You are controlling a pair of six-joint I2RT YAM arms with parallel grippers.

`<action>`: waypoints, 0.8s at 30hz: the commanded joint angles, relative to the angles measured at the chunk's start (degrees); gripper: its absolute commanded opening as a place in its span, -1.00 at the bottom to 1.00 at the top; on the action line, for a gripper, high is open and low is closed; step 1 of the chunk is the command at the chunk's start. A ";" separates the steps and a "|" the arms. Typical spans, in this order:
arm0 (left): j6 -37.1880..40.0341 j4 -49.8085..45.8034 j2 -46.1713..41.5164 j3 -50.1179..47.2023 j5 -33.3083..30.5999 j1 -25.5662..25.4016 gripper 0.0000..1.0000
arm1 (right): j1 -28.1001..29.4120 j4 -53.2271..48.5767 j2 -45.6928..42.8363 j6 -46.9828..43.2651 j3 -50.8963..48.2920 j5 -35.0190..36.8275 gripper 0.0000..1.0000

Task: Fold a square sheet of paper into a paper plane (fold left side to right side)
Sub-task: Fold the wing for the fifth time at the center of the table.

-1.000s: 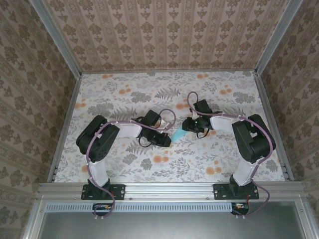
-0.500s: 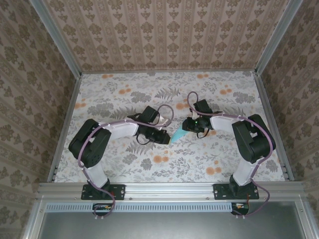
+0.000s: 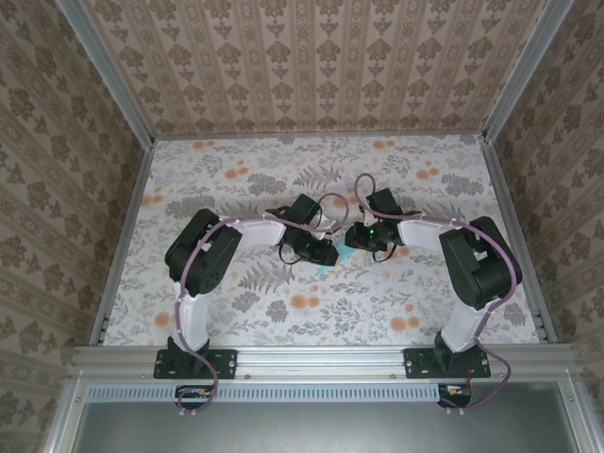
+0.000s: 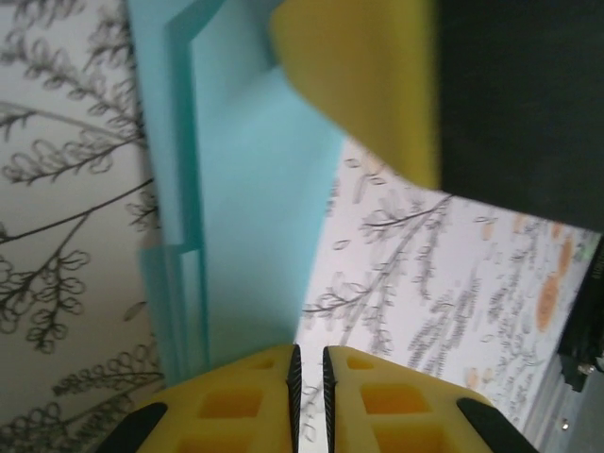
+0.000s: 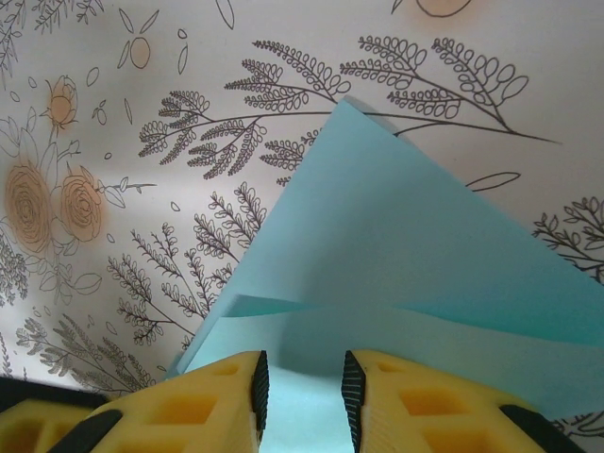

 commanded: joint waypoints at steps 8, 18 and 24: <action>1.45 -2.39 2.12 -1.21 -4.55 0.57 -0.66 | -2.50 0.02 -0.36 0.94 -2.13 -1.11 -0.36; 1.15 -2.03 2.33 -2.63 -4.19 1.38 -0.67 | -6.35 1.55 -1.21 0.80 -3.29 -3.44 -0.36; 1.14 -1.86 2.64 -2.93 -3.98 1.49 -0.68 | -8.46 0.88 -0.99 0.15 -3.32 -3.60 -0.35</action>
